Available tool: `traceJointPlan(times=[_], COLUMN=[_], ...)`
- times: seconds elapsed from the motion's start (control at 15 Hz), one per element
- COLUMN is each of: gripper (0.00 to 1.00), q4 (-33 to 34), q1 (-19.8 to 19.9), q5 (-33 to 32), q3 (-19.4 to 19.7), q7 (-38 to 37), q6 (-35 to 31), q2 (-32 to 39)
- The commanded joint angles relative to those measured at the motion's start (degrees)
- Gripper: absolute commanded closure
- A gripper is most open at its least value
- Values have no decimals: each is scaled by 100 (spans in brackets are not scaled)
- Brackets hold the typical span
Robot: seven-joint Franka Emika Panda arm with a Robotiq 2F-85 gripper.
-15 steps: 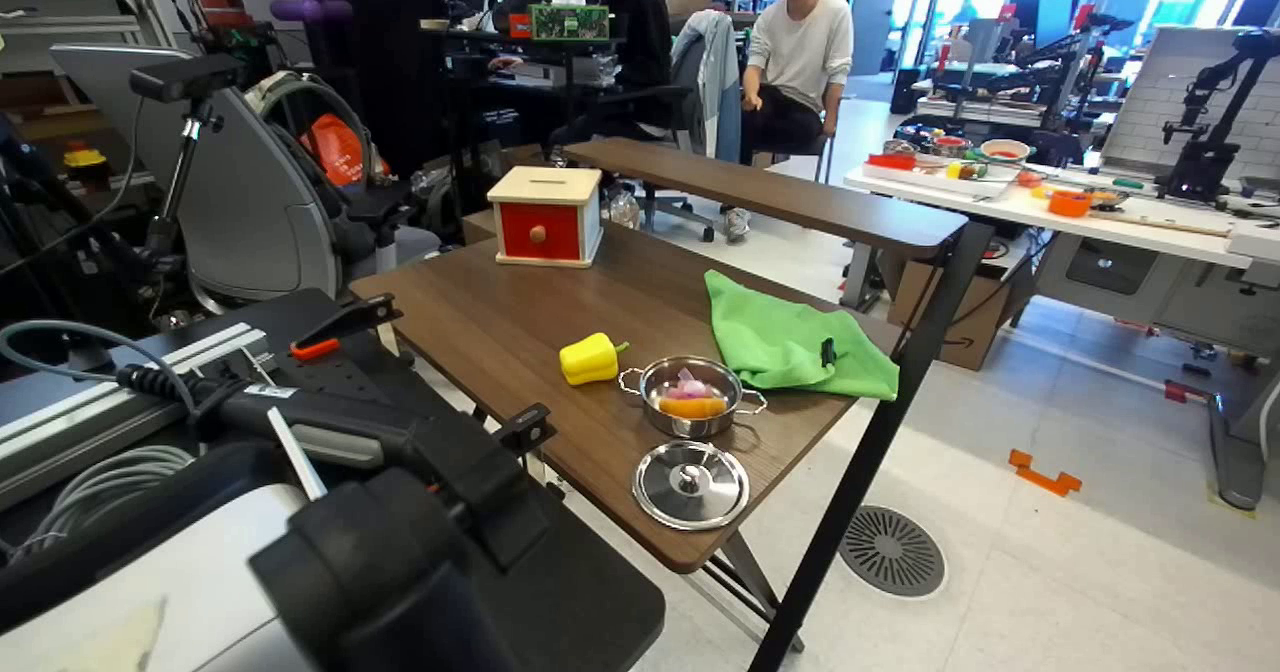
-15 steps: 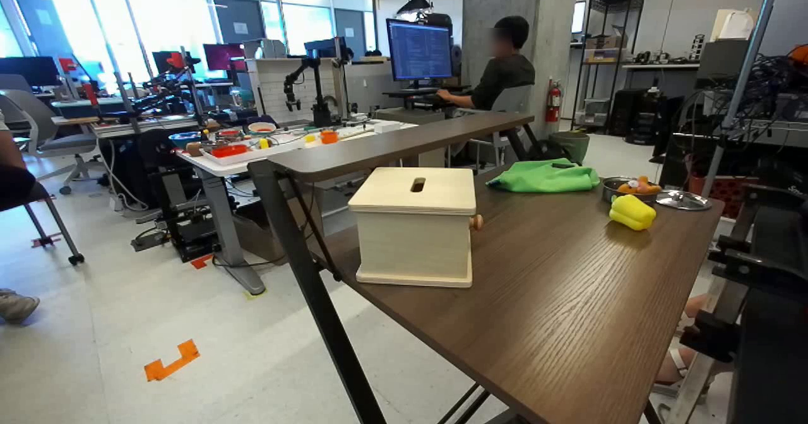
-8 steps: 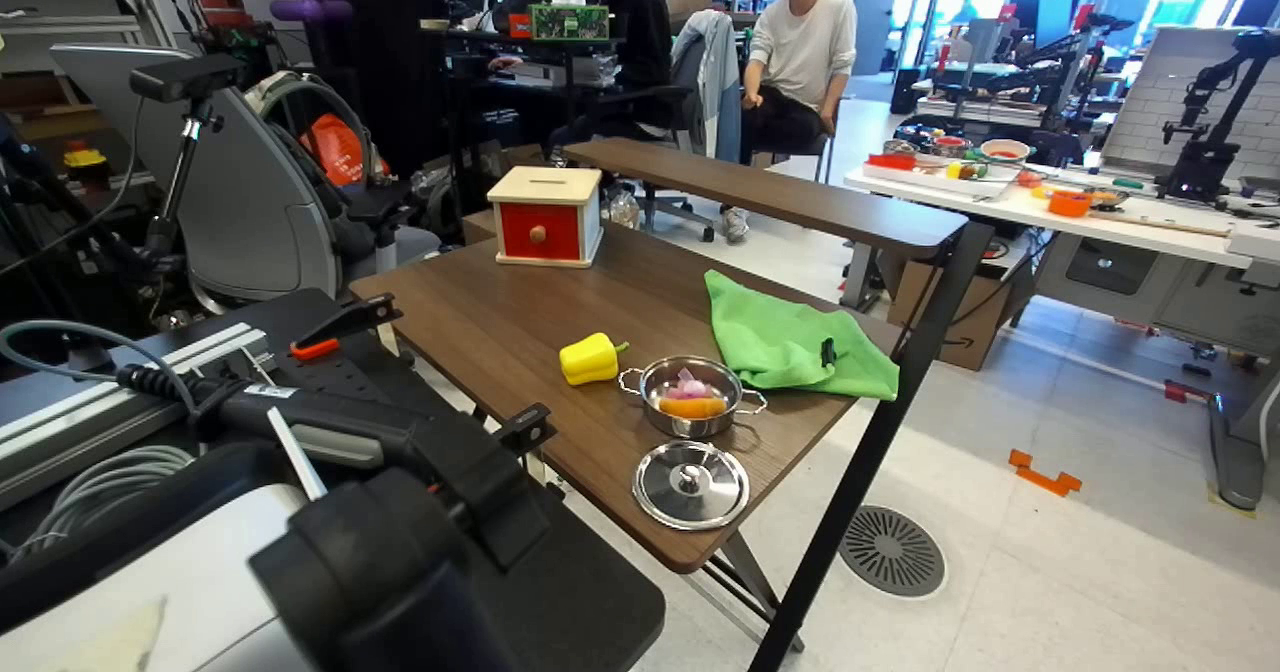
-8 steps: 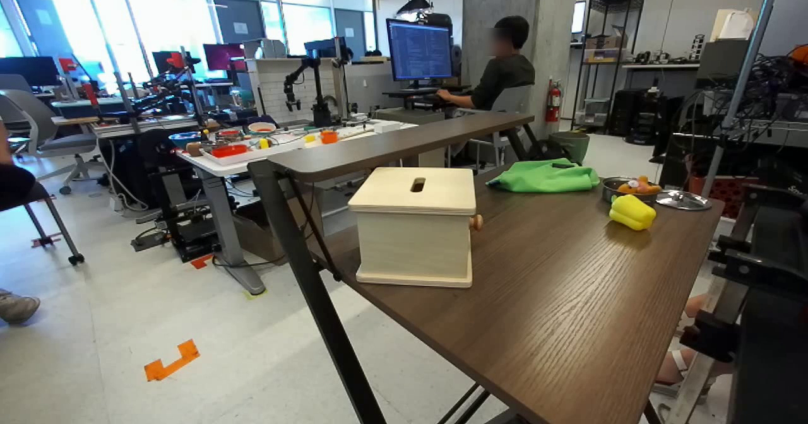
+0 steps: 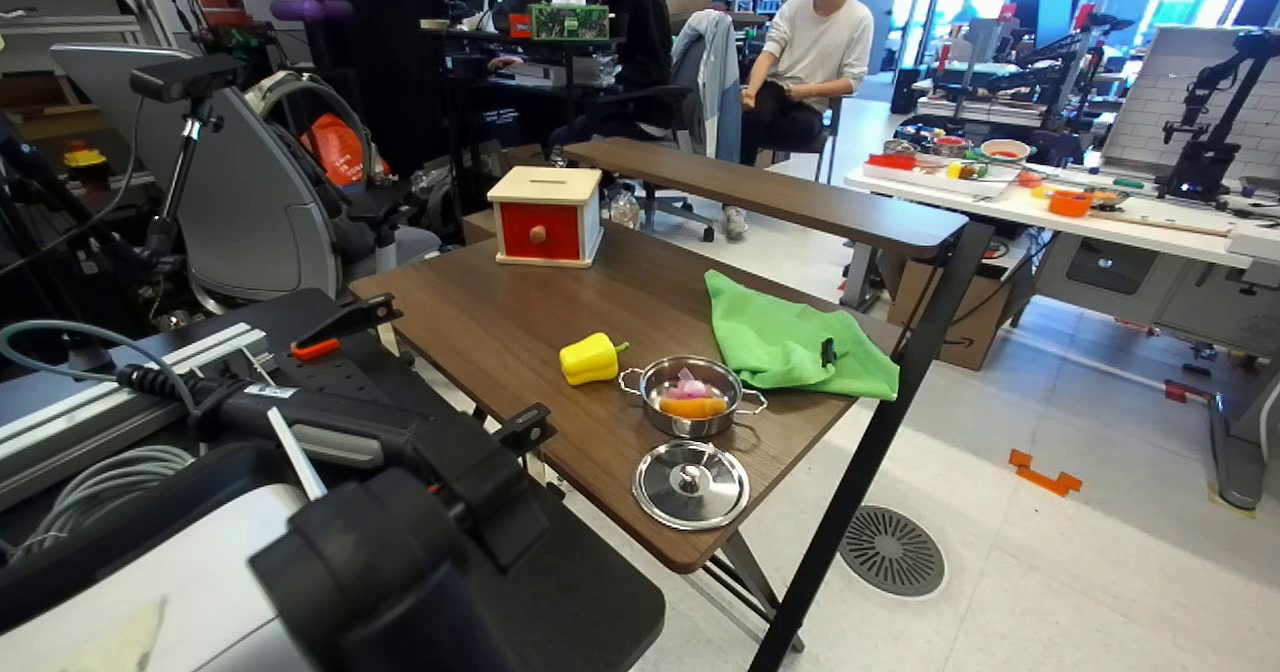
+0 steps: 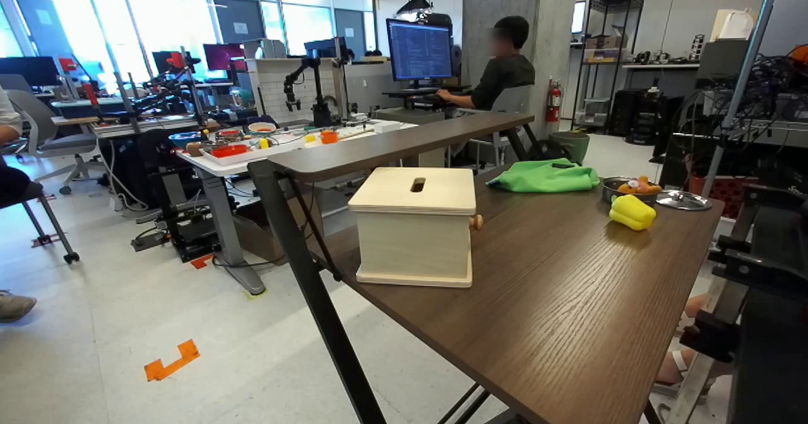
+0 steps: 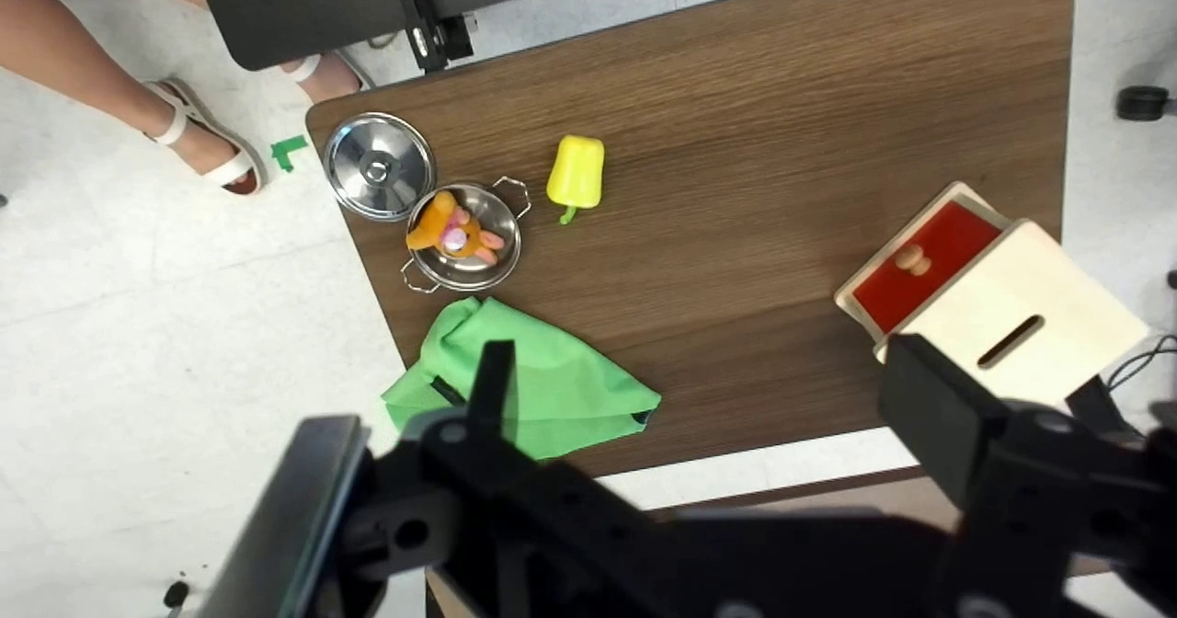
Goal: Take the plush toy out of the silver pot
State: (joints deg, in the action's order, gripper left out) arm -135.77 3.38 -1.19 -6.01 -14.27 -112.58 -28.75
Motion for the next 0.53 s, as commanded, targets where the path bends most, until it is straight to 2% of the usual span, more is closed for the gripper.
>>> traceJointPlan(times=[0.0, 0.47], gripper=[0, 0], q4=[-231, -991], q1=[144, 427], q5=[-148, -153], q3=[234, 623], q7=[-46, -101], q6=[-858, -2570], q2=[477, 1657])
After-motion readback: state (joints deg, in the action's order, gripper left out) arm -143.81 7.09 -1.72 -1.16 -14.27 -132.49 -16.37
